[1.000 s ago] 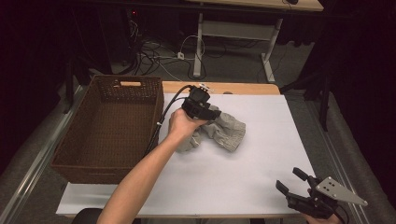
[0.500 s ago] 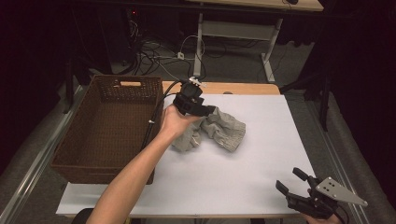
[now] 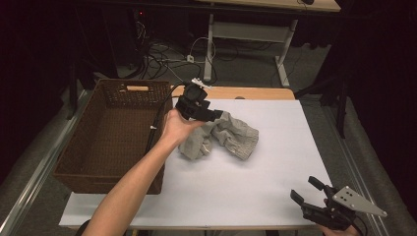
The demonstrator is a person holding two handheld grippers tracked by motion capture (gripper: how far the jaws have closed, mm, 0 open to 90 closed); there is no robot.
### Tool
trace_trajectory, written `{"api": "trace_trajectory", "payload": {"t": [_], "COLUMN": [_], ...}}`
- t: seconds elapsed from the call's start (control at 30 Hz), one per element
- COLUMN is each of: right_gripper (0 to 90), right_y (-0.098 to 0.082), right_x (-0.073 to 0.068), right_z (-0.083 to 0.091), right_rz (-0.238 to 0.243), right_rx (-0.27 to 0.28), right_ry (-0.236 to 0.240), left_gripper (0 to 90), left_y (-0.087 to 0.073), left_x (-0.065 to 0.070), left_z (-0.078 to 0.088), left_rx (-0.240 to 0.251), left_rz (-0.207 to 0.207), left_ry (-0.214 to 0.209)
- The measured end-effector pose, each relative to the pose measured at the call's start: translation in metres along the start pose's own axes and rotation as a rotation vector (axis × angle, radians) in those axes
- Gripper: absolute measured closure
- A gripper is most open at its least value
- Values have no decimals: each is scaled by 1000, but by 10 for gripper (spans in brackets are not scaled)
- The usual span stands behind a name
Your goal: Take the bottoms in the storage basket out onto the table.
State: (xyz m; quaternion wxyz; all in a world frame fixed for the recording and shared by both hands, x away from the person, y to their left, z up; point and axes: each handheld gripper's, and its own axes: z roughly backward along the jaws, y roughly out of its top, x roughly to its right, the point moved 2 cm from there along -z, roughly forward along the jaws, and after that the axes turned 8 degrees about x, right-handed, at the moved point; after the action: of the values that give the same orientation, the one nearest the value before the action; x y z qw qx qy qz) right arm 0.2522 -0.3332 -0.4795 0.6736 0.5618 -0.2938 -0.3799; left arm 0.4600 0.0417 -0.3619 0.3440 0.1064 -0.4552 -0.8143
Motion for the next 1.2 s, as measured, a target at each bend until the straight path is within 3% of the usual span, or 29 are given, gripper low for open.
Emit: {"api": "trace_trajectory", "payload": {"t": [0.67,1.2], "right_gripper": [212,212], "right_y": [0,2], "right_x": [0,1], "right_z": [-1,-6], "right_rz": [-1,0], "right_rx": [-3,3], "right_ry": [-1,16], "left_gripper": [373,360], "left_y": [-12,-26], "left_x": [-4,-8], "left_z": [27,59], "left_rx": [37,85], "left_rz": [18,20], "left_ry": [-6,34]}}
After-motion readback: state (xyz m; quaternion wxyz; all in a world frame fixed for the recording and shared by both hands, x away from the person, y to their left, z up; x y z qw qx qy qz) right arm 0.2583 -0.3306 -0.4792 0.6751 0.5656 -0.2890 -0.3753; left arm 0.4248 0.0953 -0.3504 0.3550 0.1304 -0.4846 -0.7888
